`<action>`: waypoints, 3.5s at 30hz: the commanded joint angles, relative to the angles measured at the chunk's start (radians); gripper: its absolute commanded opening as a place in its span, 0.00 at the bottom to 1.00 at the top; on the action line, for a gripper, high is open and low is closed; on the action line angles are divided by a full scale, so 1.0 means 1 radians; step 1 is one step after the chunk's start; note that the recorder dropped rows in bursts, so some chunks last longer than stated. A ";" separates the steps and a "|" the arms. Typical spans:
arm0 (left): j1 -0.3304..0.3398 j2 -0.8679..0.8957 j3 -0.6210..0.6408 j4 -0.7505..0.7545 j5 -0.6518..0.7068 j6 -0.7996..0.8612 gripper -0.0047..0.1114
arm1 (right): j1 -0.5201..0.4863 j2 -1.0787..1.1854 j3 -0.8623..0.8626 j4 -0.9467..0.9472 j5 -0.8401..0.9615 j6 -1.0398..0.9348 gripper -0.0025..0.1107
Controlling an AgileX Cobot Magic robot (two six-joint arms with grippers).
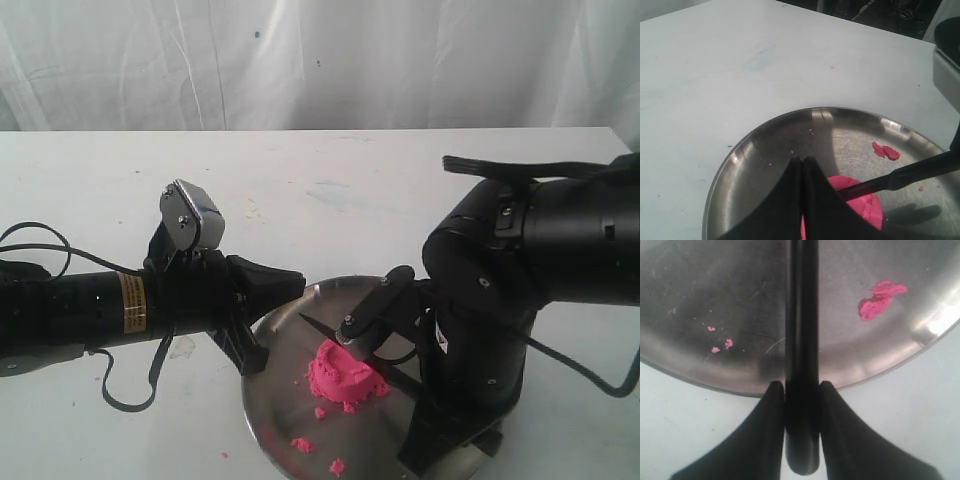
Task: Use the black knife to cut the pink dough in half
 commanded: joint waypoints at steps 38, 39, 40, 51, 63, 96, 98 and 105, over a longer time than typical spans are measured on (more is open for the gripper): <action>-0.003 0.144 -0.110 0.004 0.058 0.116 0.04 | 0.000 -0.010 0.045 0.082 -0.111 -0.094 0.02; -0.003 0.149 -0.110 0.006 0.068 0.116 0.04 | 0.000 -0.010 0.045 0.082 -0.111 -0.094 0.02; -0.003 0.148 -0.110 0.006 0.088 0.116 0.04 | 0.000 -0.010 0.045 0.082 -0.111 -0.094 0.02; -0.003 0.148 -0.110 0.089 0.163 0.073 0.04 | 0.000 -0.010 0.045 0.082 -0.109 -0.094 0.02; -0.003 0.148 -0.110 0.087 0.252 0.071 0.04 | 0.000 -0.010 0.045 0.082 -0.125 -0.094 0.02; -0.003 0.149 -0.110 0.092 0.289 0.069 0.04 | 0.000 0.052 0.046 0.078 -0.139 -0.109 0.02; -0.003 0.161 -0.110 0.092 0.289 0.051 0.04 | 0.000 0.052 0.046 0.078 -0.139 -0.109 0.02; -0.003 0.220 -0.110 0.092 0.281 0.044 0.04 | 0.000 0.052 0.046 0.078 -0.139 -0.109 0.02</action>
